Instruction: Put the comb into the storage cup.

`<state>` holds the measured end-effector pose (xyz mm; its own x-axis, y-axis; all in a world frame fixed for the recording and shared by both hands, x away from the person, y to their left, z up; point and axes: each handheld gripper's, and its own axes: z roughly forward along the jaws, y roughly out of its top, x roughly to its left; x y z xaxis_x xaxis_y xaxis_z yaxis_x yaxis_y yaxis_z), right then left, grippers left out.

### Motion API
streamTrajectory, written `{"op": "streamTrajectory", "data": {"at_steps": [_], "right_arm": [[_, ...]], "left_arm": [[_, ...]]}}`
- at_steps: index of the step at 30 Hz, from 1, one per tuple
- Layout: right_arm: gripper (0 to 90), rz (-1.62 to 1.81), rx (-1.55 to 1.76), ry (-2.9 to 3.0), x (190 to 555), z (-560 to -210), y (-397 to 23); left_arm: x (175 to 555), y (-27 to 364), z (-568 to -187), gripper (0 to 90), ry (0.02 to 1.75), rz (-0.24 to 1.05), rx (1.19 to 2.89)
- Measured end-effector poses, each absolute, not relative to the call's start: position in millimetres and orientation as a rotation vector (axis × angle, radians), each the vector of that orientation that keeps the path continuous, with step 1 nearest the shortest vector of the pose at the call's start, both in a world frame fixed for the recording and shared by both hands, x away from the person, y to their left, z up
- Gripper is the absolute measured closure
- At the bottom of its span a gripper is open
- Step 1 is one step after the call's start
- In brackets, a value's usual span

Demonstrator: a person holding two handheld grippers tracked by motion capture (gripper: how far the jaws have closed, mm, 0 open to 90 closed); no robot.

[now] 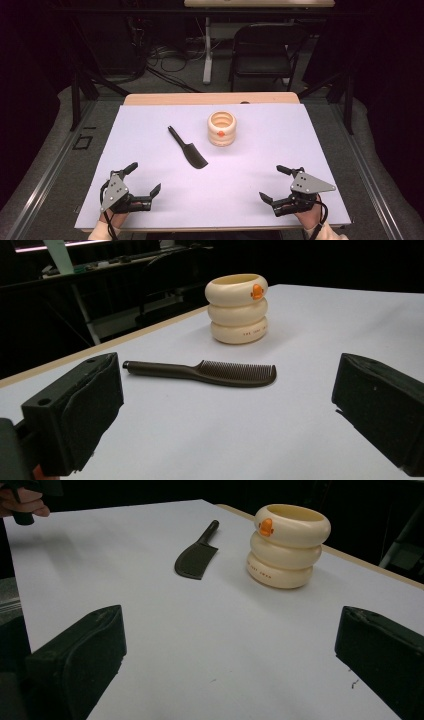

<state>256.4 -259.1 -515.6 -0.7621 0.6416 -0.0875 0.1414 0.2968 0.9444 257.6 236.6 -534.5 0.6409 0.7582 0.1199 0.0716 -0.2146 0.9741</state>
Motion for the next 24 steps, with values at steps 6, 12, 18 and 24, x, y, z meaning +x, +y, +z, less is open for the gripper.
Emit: {"op": "streamTrajectory", "data": {"at_steps": [6,12,18,24], "right_arm": [[0.0,1.47,0.691,2.123,257,-516,-258],[0.0,1.465,0.694,2.131,259,-517,-257],[0.0,1.458,0.686,2.139,261,-517,-257],[0.0,1.457,0.688,2.144,261,-517,-257]], "left_arm": [[258,237,-535,0.3,0.69,0.744,1.694],[259,235,-535,0.2,0.69,0.756,1.711],[267,232,-536,0.4,0.714,0.743,1.726],[276,228,-535,0.3,0.728,0.736,1.729]]}}
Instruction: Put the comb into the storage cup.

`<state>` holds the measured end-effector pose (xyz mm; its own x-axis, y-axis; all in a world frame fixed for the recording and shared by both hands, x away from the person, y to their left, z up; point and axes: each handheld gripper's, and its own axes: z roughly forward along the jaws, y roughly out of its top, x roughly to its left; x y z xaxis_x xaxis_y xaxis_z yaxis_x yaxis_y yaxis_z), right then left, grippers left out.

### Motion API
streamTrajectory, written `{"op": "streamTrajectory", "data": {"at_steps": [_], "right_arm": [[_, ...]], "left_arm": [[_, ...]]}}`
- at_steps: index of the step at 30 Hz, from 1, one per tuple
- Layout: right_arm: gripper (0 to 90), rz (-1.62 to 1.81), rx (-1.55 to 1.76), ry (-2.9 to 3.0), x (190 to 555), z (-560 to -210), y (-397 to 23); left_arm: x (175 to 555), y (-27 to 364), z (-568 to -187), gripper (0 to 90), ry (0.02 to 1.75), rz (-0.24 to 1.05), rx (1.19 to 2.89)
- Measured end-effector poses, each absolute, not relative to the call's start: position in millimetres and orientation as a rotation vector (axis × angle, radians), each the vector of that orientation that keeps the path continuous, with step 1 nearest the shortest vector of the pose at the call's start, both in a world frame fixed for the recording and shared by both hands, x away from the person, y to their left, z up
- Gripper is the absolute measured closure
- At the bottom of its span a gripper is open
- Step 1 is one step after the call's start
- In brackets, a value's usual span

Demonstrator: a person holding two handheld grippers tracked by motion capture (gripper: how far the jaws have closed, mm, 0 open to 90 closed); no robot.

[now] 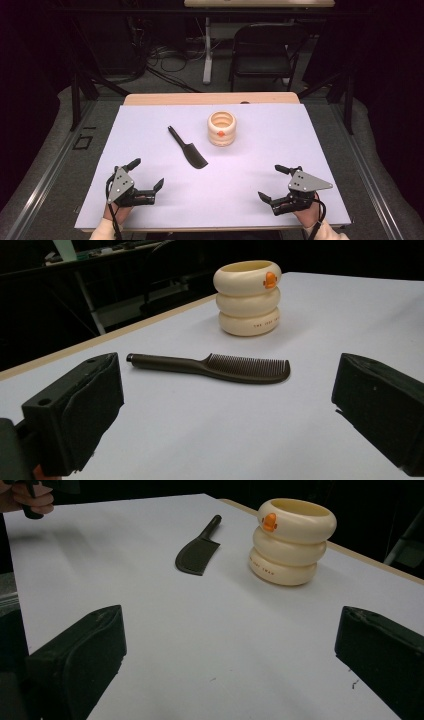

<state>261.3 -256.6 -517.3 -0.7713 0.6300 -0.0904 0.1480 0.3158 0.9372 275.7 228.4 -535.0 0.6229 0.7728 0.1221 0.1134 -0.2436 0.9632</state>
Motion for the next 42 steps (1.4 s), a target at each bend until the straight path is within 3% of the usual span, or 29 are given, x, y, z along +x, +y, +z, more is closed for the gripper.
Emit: {"op": "streamTrajectory", "data": {"at_steps": [42], "right_arm": [[0.0,1.448,0.693,2.171,263,-520,-253]], "left_arm": [[371,210,-532,0.2,0.855,0.747,1.808]]}}
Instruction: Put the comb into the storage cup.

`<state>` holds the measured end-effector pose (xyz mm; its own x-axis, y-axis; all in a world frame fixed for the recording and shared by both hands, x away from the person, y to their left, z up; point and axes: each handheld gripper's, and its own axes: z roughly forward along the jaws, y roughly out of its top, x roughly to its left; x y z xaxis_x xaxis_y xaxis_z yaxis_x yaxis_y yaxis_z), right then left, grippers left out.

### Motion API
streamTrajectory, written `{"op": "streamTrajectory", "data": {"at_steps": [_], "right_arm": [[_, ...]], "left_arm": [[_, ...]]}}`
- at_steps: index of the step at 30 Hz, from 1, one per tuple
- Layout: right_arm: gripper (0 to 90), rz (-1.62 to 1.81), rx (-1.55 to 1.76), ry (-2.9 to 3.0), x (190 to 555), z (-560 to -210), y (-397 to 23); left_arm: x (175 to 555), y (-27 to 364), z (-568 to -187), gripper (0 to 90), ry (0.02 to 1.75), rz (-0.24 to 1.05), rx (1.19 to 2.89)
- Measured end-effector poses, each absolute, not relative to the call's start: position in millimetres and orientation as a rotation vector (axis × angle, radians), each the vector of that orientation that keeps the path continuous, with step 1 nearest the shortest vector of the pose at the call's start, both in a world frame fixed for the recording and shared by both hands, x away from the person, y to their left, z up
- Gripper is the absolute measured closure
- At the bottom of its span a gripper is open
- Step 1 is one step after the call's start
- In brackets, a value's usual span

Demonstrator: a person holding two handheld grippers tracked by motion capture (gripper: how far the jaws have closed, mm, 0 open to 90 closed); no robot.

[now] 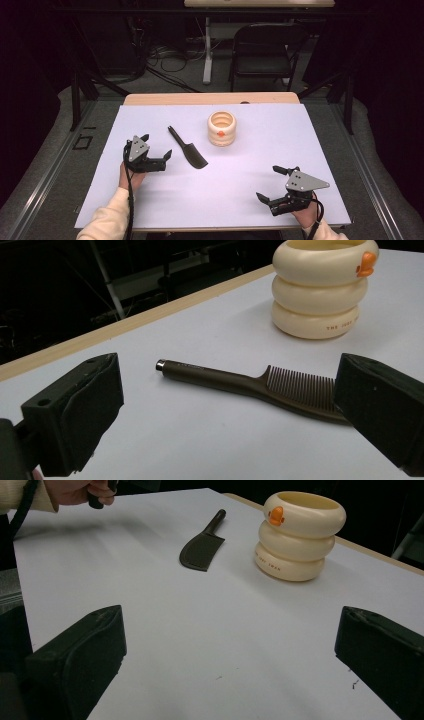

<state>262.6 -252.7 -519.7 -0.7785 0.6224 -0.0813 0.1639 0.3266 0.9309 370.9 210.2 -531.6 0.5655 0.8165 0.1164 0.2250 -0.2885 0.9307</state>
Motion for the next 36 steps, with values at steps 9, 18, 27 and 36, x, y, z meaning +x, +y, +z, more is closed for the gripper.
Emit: {"op": "streamTrajectory", "data": {"at_steps": [9,18,27,36], "right_arm": [[0.0,1.449,0.698,2.172,263,-520,-253],[0.0,1.444,0.701,2.169,262,-520,-254],[0.0,1.449,0.716,2.17,261,-520,-255],[0.0,1.451,0.715,2.179,261,-521,-254]], "left_arm": [[389,204,-529,0.3,0.856,0.739,1.852],[406,200,-526,0.1,0.853,0.733,1.859],[424,190,-523,0.0,0.833,0.715,1.892],[441,188,-522,0.1,0.858,0.709,1.917]]}}
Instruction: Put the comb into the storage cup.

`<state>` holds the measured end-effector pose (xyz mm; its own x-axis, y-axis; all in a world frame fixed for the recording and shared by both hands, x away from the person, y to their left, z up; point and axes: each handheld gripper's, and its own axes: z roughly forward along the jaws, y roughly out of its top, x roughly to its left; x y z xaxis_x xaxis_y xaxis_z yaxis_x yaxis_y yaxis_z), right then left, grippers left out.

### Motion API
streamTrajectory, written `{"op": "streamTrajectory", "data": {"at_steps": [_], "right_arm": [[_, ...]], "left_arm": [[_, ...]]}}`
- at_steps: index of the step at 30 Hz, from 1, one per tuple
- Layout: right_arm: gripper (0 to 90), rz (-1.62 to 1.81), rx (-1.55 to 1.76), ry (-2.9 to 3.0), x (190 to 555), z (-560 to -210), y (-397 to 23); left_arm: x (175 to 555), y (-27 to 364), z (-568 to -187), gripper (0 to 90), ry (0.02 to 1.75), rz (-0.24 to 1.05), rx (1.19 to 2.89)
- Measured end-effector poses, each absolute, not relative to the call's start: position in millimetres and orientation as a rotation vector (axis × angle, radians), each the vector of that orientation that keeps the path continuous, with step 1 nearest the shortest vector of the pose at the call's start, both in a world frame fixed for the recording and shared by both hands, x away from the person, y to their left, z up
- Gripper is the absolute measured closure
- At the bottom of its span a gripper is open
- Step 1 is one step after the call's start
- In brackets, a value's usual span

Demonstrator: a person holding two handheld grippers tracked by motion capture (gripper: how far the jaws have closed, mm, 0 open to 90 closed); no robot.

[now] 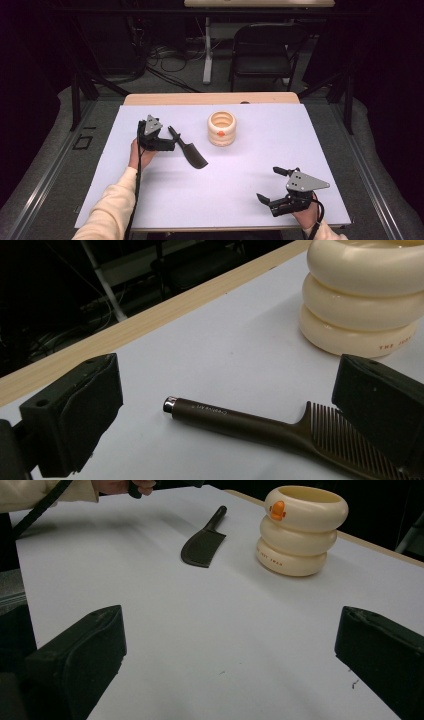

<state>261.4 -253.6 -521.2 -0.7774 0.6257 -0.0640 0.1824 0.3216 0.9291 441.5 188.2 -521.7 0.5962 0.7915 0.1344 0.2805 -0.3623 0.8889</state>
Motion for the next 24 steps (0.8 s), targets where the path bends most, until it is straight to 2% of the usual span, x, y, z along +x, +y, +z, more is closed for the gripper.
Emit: {"op": "streamTrajectory", "data": {"at_steps": [6,16,17,21,22,23,24], "right_arm": [[0.0,1.451,0.716,2.179,261,-521,-254],[0.0,1.445,0.728,2.196,262,-522,-253],[0.0,1.445,0.728,2.197,262,-522,-253],[0.0,1.44,0.726,2.202,262,-522,-253],[0.0,1.44,0.726,2.202,262,-522,-253],[0.0,1.442,0.727,2.202,263,-523,-253],[0.0,1.442,0.727,2.203,263,-523,-253]], "left_arm": [[455,184,-524,0.3,0.9,0.673,1.959],[472,173,-529,1.8,0.9,0.692,2.011],[473,172,-528,10.3,0.901,0.692,2.009],[478,169,-529,24.5,0.896,0.689,2.026],[480,169,-530,24.5,0.887,0.686,2.031],[481,169,-531,34.0,0.88,0.686,2.04],[483,168,-534,37.2,0.874,0.682,2.053]]}}
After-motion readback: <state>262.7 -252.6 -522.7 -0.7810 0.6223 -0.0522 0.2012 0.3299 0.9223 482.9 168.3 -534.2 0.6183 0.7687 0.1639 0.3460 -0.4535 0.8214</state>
